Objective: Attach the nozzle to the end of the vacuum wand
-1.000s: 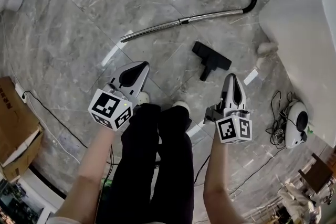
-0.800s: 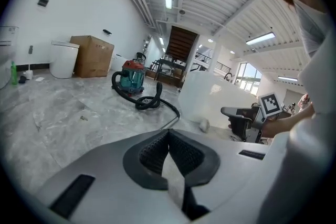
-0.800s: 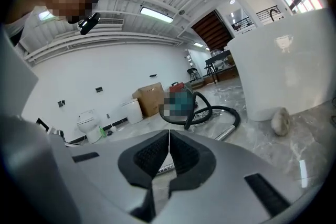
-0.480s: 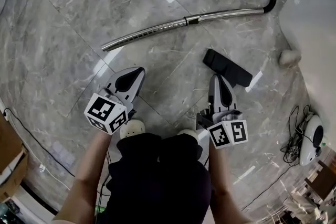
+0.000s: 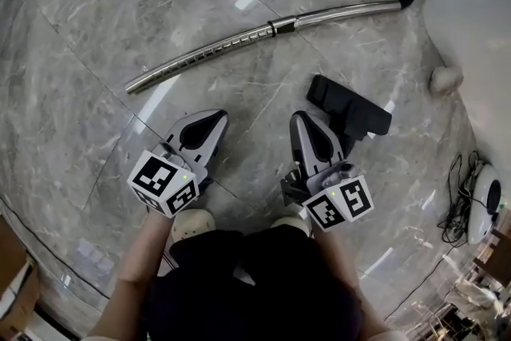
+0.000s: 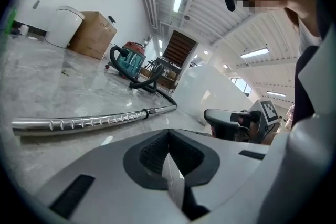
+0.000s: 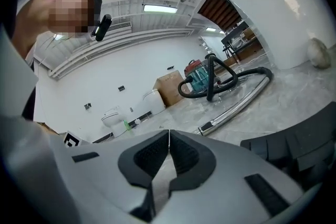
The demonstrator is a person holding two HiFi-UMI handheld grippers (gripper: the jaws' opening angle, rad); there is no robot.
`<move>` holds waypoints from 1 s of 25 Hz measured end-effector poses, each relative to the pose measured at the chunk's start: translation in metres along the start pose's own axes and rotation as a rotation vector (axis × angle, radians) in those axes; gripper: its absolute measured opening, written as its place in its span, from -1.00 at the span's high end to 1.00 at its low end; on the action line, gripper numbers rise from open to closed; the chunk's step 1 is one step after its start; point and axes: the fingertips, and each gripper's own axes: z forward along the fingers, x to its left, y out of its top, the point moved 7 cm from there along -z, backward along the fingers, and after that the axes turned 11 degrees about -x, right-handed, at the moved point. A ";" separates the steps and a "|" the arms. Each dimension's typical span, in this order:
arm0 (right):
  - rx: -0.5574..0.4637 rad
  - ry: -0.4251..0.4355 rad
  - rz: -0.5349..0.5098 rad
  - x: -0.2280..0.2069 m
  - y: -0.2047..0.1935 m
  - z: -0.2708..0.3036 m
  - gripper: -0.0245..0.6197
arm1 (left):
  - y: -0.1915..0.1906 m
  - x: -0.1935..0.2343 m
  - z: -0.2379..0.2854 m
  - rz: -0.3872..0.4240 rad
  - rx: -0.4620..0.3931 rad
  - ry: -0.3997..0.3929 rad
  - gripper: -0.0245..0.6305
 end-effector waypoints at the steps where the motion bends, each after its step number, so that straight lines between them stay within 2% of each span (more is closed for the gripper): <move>1: 0.005 -0.013 0.003 -0.002 0.001 -0.004 0.87 | -0.001 -0.003 0.002 0.001 -0.002 -0.010 0.90; 6: 0.012 -0.106 -0.023 -0.020 0.017 -0.034 0.87 | -0.012 -0.020 0.010 0.029 0.009 -0.059 0.90; 10: 0.017 -0.286 -0.137 -0.047 0.046 -0.058 0.83 | -0.016 -0.026 0.011 0.025 0.018 -0.084 0.90; 11: 0.041 -0.334 -0.167 -0.055 0.051 -0.065 0.58 | -0.017 -0.027 0.010 0.020 0.019 -0.085 0.90; 12: 0.074 -0.382 -0.186 -0.064 0.054 -0.072 0.24 | -0.019 -0.027 0.009 0.015 0.020 -0.083 0.90; 13: 0.110 -0.432 -0.194 -0.074 0.055 -0.079 0.12 | -0.021 -0.026 0.008 0.012 0.021 -0.080 0.90; 16: 0.228 -0.562 -0.178 -0.102 0.045 -0.097 -0.09 | -0.024 -0.025 0.010 -0.002 0.018 -0.075 0.90; 19: 0.329 -0.634 -0.159 -0.116 0.022 -0.107 -0.25 | -0.026 -0.027 0.011 -0.003 0.017 -0.083 0.90; 25: 0.386 -0.716 -0.131 -0.133 -0.006 -0.099 -0.36 | -0.028 -0.026 0.012 -0.015 0.029 -0.080 0.90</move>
